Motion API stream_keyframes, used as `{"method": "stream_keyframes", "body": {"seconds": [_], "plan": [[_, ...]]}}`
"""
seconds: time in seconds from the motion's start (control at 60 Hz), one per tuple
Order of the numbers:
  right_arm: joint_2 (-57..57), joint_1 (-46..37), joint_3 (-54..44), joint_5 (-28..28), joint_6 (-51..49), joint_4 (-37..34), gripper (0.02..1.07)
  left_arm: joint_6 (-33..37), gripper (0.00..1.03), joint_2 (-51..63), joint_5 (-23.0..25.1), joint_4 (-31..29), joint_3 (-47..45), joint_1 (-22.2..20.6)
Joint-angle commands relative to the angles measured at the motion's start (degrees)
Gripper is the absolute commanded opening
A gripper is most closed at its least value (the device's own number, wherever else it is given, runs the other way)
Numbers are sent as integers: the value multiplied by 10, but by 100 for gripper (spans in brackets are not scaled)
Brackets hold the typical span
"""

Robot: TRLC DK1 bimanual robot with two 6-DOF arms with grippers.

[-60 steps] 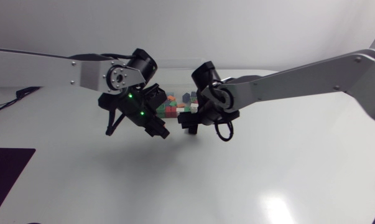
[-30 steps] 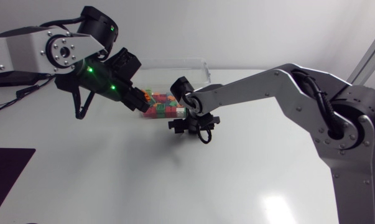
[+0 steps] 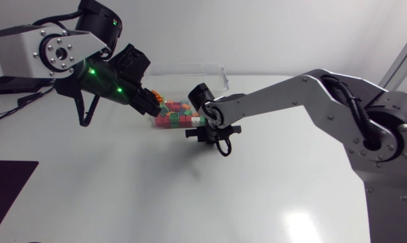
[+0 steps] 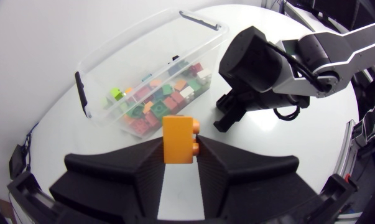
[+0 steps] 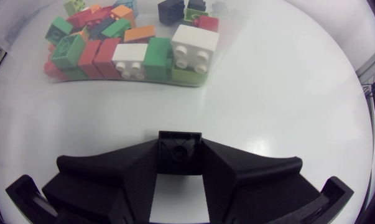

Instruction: Place the duplo bricks in the container

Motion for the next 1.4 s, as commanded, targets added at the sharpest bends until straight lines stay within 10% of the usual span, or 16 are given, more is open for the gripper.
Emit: {"method": "stream_keyframes", "body": {"seconds": [0.0, 0.833, 1.017, 1.383], "plan": [[-38, -6, -40, 4, -9, 14, 25, 12, 23, -15, 2, 7, 0, 5], [-324, -5, -95, -15, -95, 42, 25, -42, 29, 208, 41, 150, 227, 55], [-324, -9, -70, -24, -104, 42, 25, -47, 99, 271, 40, 164, 271, 77], [-253, -27, 25, -55, -132, 69, 26, -42, 99, 177, 39, 156, 195, 79]]}}
